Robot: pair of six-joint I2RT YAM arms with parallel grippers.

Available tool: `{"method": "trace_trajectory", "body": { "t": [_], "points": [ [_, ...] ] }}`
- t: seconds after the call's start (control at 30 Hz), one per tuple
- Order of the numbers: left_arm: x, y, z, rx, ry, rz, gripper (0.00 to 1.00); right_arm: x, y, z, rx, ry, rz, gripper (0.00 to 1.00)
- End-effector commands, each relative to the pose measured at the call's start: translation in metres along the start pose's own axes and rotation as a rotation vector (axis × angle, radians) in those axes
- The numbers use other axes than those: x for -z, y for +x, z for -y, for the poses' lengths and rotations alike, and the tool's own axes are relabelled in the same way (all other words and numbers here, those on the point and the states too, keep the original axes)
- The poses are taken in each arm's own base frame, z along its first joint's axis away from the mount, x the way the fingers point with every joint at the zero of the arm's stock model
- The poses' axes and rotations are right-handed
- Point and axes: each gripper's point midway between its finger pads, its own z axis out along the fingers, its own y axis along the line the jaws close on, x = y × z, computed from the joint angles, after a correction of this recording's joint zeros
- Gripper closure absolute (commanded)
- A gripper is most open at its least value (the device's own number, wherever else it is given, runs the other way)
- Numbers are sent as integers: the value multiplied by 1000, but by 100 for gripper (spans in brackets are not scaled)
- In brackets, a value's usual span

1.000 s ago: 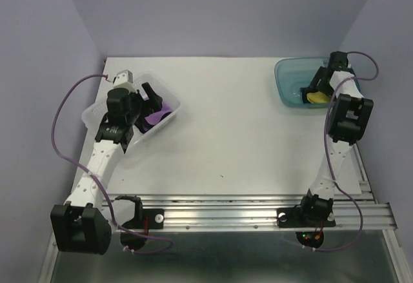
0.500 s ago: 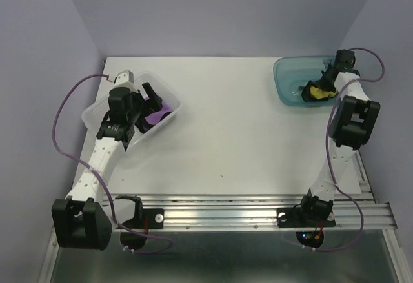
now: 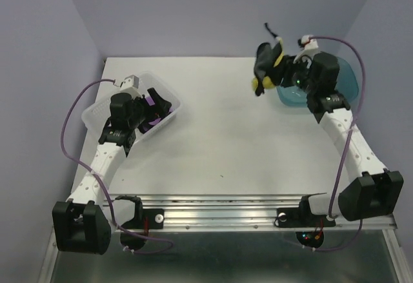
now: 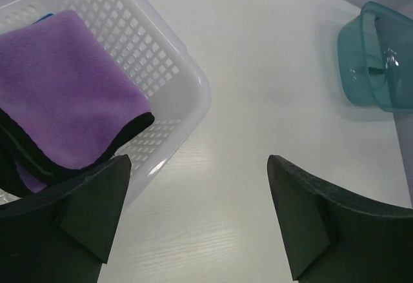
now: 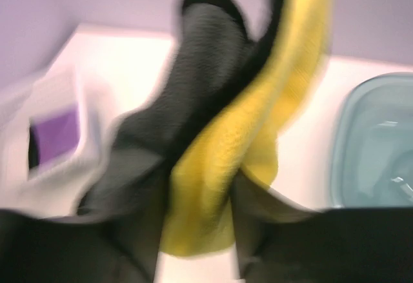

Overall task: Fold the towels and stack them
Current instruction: Move the towel to the center of the board, then flatten out the crumpled towel

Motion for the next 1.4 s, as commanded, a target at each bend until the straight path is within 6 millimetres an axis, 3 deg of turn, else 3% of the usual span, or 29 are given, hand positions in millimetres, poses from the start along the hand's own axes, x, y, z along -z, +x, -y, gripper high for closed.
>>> {"method": "trace_trajectory", "body": {
  "t": [0.0, 0.07, 0.17, 0.23, 0.33, 0.37, 0.43, 0.47, 0.57, 0.7, 0.73, 0.83, 0.93, 1.07, 1.2, 1.37],
  "points": [
    [6, 1, 25, 9, 124, 11, 1, 22, 99, -45, -36, -237, -156, 0],
    [5, 8, 27, 14, 144, -16, 1, 34, 105, -35, -92, -151, -140, 0],
    [2, 29, 32, 28, 164, -67, 1, 49, 131, 22, -171, 211, -175, 0],
    [-2, 47, 39, 29, 172, -113, 1, 56, 139, 29, -194, 267, -196, 0],
    [-9, 65, 42, 28, 148, -151, 1, 61, 150, 18, -228, 214, -237, 0],
    [-12, 81, 51, 26, 156, -192, 1, 62, 160, 7, -241, 149, -272, 0],
    [-16, 94, 55, 22, 143, -221, 1, 63, 169, -6, -247, 89, -307, 0],
    [-21, 109, 57, 27, 133, -261, 1, 63, 175, -9, -239, 82, -321, 0],
    [-36, 128, 58, 21, 90, -312, 1, 63, 197, -23, -180, 84, -398, 0],
    [-58, 135, 77, -14, 101, -346, 1, 70, 220, -32, -148, 95, -477, 0],
    [-68, 144, 71, -31, 69, -364, 1, 74, 229, -35, -148, 80, -500, 0],
    [-87, 154, 75, -52, 62, -419, 1, 86, 251, -60, -211, -10, -558, 0],
    [-102, 158, 81, -65, 56, -427, 5, 87, 264, -80, -220, -77, -565, 0],
    [-119, 154, 69, -125, -31, -410, 7, 83, 280, -83, -187, -70, -611, 0],
    [-127, 152, 71, -177, -31, -424, 9, 73, 290, -94, -167, -95, -634, 0],
    [-134, 153, 74, -203, -35, -425, 26, 60, 302, -103, -143, -113, -666, 0]
  ]
}}
